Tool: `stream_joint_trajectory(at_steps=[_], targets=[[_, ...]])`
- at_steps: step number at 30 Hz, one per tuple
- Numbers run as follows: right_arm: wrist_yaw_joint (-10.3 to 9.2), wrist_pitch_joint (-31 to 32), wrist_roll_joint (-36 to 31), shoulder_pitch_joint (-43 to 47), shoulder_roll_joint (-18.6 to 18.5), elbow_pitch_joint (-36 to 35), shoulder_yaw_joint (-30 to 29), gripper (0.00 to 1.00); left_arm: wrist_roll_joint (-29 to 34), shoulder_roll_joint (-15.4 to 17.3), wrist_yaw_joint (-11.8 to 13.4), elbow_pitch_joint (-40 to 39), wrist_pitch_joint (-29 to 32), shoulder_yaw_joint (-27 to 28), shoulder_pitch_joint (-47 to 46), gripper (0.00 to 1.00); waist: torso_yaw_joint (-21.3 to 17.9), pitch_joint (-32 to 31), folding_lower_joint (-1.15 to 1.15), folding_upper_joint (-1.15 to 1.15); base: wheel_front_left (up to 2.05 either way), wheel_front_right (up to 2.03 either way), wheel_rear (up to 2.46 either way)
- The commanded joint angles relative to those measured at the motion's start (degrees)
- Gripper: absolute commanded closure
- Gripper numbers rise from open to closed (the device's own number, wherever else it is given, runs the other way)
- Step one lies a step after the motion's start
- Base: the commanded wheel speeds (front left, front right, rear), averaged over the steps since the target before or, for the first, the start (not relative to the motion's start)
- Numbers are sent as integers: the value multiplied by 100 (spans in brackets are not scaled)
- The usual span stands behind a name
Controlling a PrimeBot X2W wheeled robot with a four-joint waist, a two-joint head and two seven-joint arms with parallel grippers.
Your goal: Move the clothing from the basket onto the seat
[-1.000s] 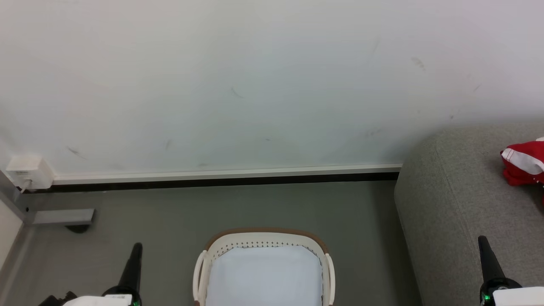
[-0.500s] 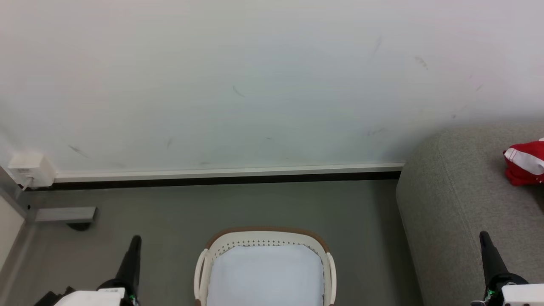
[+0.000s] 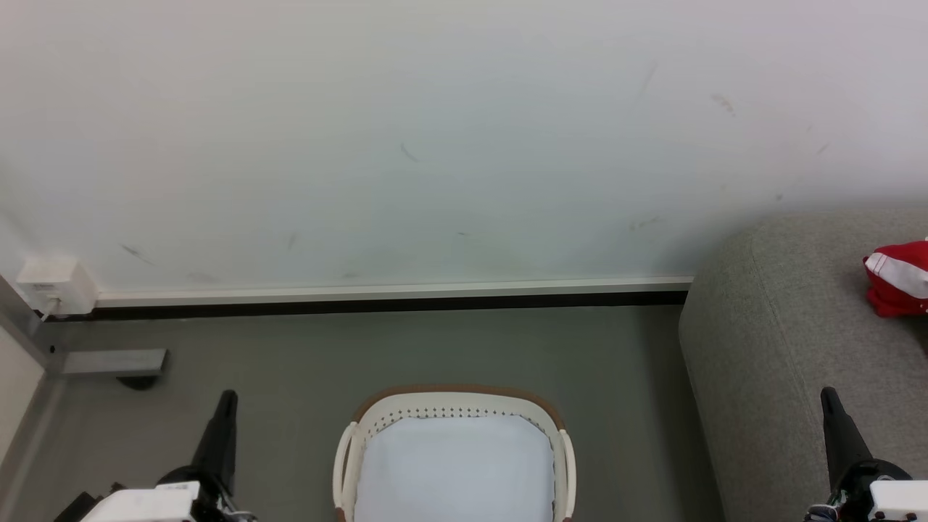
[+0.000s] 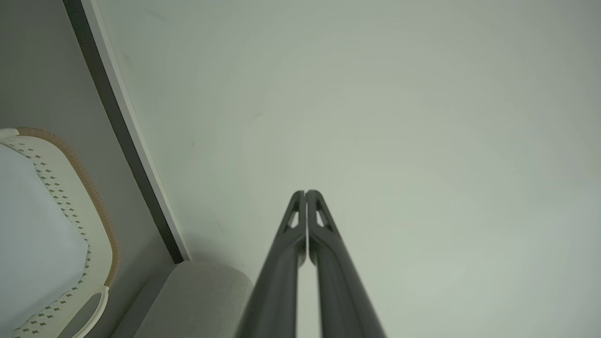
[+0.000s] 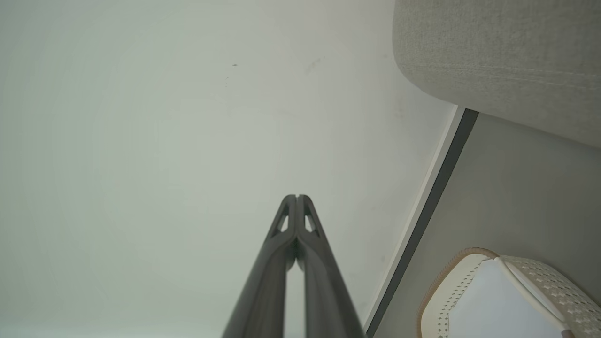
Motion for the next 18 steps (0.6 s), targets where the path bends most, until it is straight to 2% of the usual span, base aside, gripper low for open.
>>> stream_joint_trajectory(at_steps=[1,18], targets=[[-12,42,161,-77,-50,-43,-34,100,-123,44,-34,-21,44,22,-73,100,4,3,0,0,0,0,0],[-12,63,198,-83,-50,-44,-38,100,-195,43,-30,-22,64,27,-81,100,9,7,0,0,0,0,0]])
